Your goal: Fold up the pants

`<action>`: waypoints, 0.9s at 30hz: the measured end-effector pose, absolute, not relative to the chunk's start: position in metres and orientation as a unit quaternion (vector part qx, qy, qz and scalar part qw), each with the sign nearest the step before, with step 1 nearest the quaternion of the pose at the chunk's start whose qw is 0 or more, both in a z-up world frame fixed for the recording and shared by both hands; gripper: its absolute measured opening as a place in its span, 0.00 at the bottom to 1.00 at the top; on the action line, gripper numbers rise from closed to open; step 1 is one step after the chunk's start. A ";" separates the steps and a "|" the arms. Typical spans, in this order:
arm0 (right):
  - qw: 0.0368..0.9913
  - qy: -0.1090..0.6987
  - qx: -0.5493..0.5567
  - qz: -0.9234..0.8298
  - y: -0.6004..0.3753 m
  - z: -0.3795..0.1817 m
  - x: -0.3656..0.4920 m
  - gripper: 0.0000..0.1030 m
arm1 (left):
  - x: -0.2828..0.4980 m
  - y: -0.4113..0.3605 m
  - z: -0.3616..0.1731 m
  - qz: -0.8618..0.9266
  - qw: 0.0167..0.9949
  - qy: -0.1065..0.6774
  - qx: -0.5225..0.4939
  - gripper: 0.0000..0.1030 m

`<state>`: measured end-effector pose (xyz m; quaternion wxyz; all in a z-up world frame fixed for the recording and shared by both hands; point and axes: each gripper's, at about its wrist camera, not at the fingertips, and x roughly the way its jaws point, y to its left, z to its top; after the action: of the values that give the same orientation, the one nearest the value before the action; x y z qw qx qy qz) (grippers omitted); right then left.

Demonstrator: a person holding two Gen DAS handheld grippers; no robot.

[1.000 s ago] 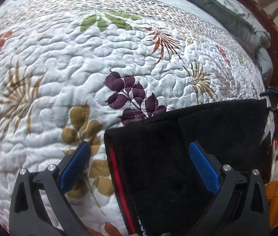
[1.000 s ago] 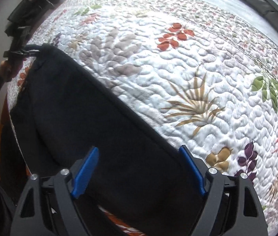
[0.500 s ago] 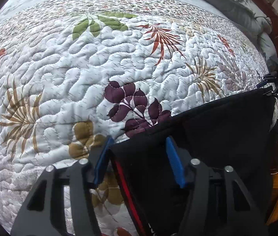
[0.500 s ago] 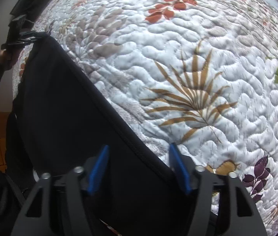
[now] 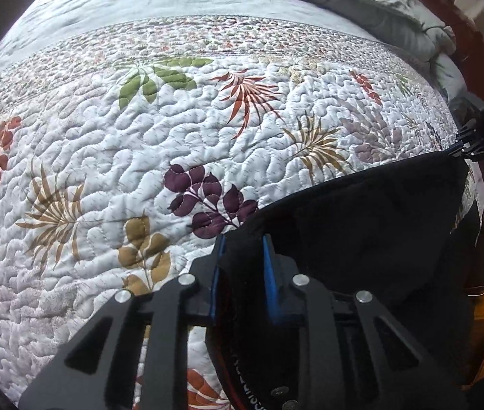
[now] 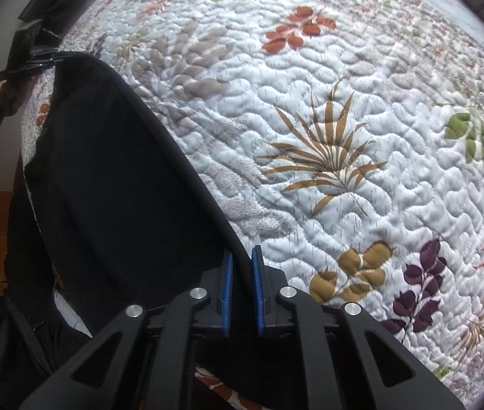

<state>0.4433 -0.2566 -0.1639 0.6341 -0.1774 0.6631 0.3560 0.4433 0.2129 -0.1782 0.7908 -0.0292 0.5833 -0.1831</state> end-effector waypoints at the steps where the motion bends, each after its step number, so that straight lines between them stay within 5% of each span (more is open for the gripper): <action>1: 0.638 0.659 -0.180 0.355 -0.255 -0.159 0.439 0.09 | 0.439 0.212 -0.171 -0.185 0.795 0.577 -0.029 0.18; 15: 0.710 0.579 -0.238 0.322 -0.249 -0.083 0.335 0.09 | 0.339 0.201 -0.085 -0.216 0.835 0.506 -0.007 0.16; 27: 0.775 0.502 -0.266 0.276 -0.253 -0.073 0.212 0.08 | 0.248 0.199 -0.074 -0.232 0.846 0.480 0.017 0.16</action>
<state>0.2125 -0.2534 -0.0730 0.7754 -0.2661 0.5015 0.2764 0.2485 0.1987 -0.0744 0.8455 0.0175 0.4804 -0.2323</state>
